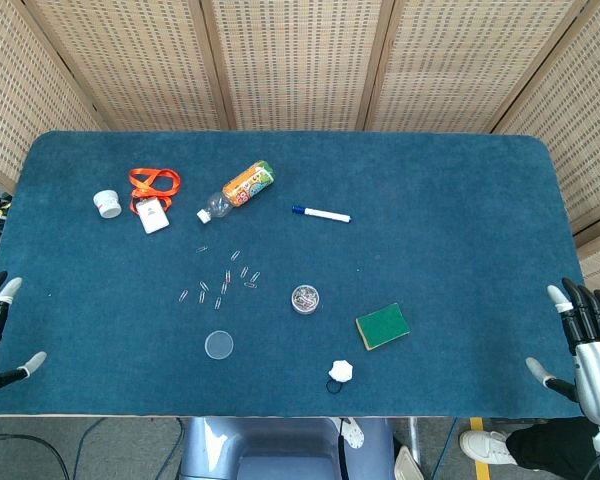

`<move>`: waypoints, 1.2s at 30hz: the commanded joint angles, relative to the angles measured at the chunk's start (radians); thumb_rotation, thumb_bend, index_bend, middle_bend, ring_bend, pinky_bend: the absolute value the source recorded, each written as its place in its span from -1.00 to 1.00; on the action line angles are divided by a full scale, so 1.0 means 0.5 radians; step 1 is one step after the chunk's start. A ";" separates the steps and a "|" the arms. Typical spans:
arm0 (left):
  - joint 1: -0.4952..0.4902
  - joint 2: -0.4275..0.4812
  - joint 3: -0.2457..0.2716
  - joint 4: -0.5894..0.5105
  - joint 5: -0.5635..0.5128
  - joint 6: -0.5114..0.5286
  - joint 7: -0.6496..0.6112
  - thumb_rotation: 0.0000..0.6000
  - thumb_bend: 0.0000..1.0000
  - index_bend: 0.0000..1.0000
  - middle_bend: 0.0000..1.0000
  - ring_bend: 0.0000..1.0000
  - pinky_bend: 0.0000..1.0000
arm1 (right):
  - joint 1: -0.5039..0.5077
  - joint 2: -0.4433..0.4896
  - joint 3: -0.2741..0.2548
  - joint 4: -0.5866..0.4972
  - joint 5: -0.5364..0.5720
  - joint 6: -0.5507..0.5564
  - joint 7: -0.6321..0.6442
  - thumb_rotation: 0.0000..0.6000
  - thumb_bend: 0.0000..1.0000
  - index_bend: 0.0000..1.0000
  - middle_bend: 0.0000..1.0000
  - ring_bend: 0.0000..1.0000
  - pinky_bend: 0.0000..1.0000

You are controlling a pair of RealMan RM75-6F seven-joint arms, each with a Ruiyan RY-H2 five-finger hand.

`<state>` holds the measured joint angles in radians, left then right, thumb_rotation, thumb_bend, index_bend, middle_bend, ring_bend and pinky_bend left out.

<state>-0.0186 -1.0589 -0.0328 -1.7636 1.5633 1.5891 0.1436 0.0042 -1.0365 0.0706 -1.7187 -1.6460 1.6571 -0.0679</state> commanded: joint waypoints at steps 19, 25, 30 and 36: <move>-0.645 -0.193 -0.291 0.436 -0.016 -0.640 -0.008 1.00 -0.79 -0.43 -1.00 -1.00 -1.00 | 0.031 -0.026 0.034 -0.044 0.127 -0.092 -0.110 1.00 -1.00 -1.00 -1.00 -1.00 -1.00; -1.009 -0.473 -0.283 0.845 0.134 -0.959 -0.142 1.00 -0.68 -0.05 -1.00 -1.00 -1.00 | 0.052 -0.043 0.054 -0.017 0.217 -0.157 -0.124 1.00 -1.00 -1.00 -1.00 -1.00 -1.00; -1.211 -0.689 -0.240 1.117 0.169 -1.170 -0.194 1.00 -0.66 0.05 -1.00 -1.00 -1.00 | 0.051 -0.043 0.069 0.000 0.265 -0.164 -0.106 1.00 -1.00 -1.00 -1.00 -1.00 -1.00; -1.342 -0.889 -0.215 1.308 0.164 -1.281 -0.126 1.00 -0.61 0.05 -1.00 -1.00 -1.00 | 0.050 -0.042 0.083 0.018 0.309 -0.171 -0.087 1.00 -1.00 -1.00 -1.00 -1.00 -1.00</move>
<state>-0.6675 -1.4761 -0.1474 -1.1348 1.6435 0.9693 0.0697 0.0294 -1.0576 0.1112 -1.7106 -1.4930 1.5721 -0.1123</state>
